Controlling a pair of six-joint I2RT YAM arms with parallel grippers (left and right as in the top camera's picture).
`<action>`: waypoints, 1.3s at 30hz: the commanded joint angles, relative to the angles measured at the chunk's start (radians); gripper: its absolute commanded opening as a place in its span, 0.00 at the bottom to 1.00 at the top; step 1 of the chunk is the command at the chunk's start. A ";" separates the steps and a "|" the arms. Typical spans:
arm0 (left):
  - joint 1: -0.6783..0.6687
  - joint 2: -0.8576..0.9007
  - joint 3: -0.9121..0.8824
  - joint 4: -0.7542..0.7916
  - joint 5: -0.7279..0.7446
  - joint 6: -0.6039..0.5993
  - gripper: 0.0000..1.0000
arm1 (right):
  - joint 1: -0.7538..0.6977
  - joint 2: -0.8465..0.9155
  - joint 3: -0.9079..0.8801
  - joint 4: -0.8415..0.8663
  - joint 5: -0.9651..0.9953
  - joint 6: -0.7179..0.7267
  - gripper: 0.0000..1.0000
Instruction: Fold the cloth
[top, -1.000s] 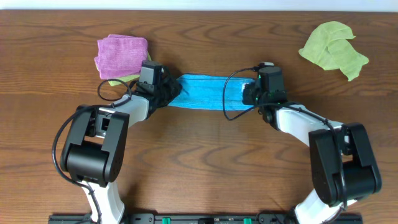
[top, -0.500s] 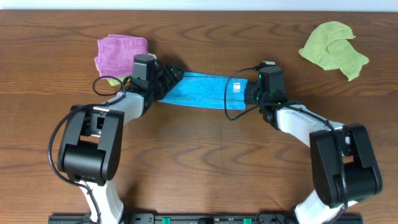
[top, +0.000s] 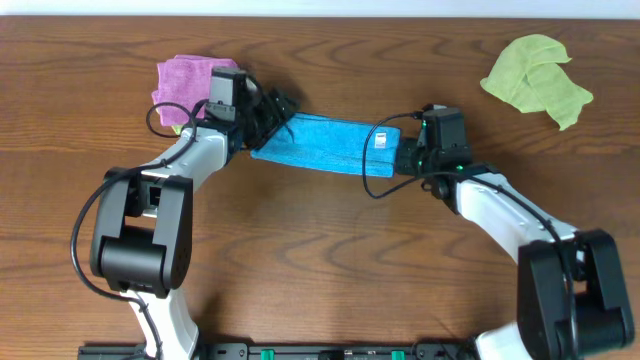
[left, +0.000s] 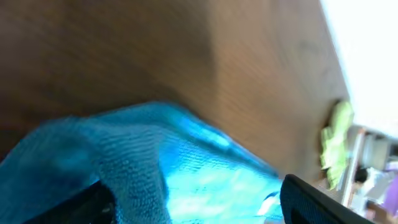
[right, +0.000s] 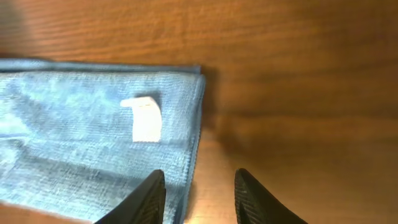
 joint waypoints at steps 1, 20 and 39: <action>0.007 0.001 0.039 -0.074 0.019 0.092 0.81 | 0.006 -0.039 0.014 -0.024 -0.039 0.060 0.36; 0.004 -0.096 0.254 -0.625 -0.081 0.327 0.72 | 0.065 -0.058 0.014 -0.047 -0.121 0.115 0.30; -0.113 -0.028 0.278 -0.542 -0.301 0.346 0.49 | 0.037 -0.113 0.014 -0.170 -0.181 0.320 0.42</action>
